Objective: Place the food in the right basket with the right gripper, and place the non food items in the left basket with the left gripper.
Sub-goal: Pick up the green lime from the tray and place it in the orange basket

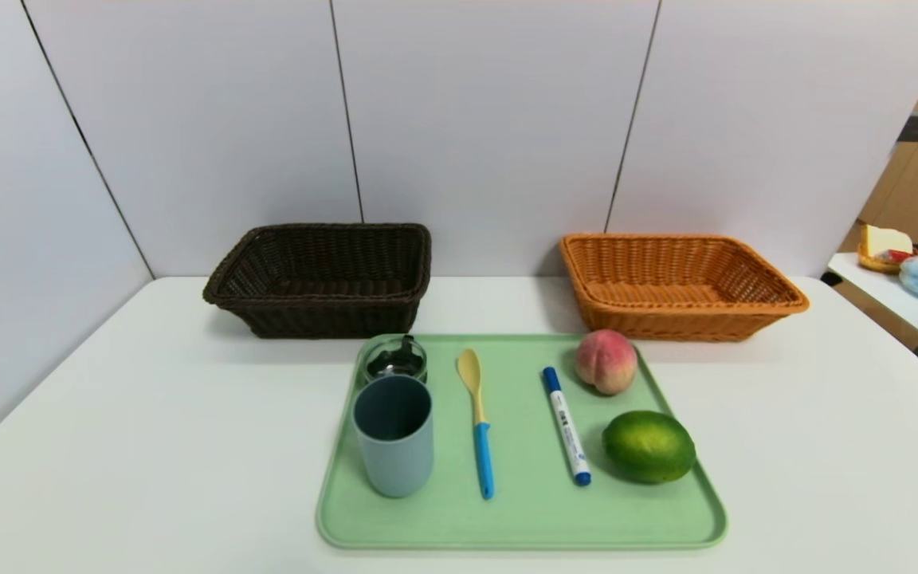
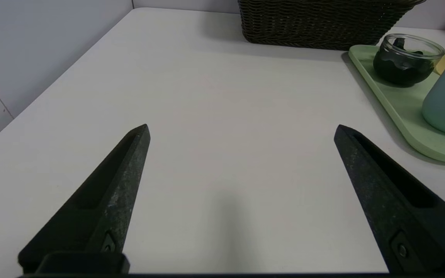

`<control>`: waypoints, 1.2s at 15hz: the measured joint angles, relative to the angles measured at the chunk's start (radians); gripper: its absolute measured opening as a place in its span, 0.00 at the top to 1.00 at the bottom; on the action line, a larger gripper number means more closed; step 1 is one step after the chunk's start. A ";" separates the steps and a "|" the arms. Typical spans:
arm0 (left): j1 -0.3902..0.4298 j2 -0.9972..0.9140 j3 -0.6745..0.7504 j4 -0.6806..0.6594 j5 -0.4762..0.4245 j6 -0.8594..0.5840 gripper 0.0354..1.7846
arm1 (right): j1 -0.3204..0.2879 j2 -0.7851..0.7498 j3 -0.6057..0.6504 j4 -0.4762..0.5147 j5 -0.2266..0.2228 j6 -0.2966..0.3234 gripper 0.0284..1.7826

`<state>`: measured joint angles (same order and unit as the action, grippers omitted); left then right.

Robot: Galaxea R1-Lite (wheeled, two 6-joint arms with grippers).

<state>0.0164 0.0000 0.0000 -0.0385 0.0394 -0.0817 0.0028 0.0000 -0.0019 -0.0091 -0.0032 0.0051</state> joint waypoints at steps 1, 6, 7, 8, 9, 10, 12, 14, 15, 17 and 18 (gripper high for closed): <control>0.000 0.000 0.000 0.000 0.000 0.001 0.06 | 0.000 0.000 0.000 -0.002 0.004 -0.018 0.05; -0.001 0.000 -0.002 -0.011 -0.003 0.019 0.06 | 0.001 0.000 -0.008 -0.007 0.018 -0.035 0.05; -0.001 0.004 -0.031 -0.027 -0.025 0.032 0.06 | 0.001 0.002 -0.049 -0.010 0.032 -0.046 0.05; -0.001 0.015 -0.071 -0.033 -0.059 0.039 0.06 | 0.001 0.010 -0.100 0.000 0.052 -0.054 0.05; -0.001 0.043 -0.112 -0.036 -0.088 0.043 0.06 | 0.001 0.034 -0.166 0.014 0.077 -0.058 0.05; -0.001 0.094 -0.163 -0.052 -0.107 0.044 0.06 | 0.004 0.078 -0.239 0.028 0.095 -0.060 0.05; -0.001 0.226 -0.268 -0.116 -0.123 0.045 0.06 | 0.012 0.197 -0.400 0.037 0.120 -0.062 0.05; -0.001 0.398 -0.372 -0.205 -0.131 0.048 0.06 | 0.020 0.343 -0.528 0.038 0.141 -0.063 0.05; -0.001 0.484 -0.418 -0.249 -0.134 0.050 0.06 | 0.024 0.426 -0.577 0.024 0.151 -0.063 0.05; 0.000 0.667 -0.516 -0.326 -0.137 0.051 0.06 | 0.027 0.585 -0.635 -0.038 0.167 -0.062 0.05; 0.000 0.750 -0.569 -0.348 -0.140 0.051 0.06 | 0.029 0.674 -0.660 -0.085 0.170 -0.061 0.05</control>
<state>0.0164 0.7500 -0.5689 -0.3868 -0.1004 -0.0306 0.0313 0.6738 -0.6615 -0.0943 0.1664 -0.0562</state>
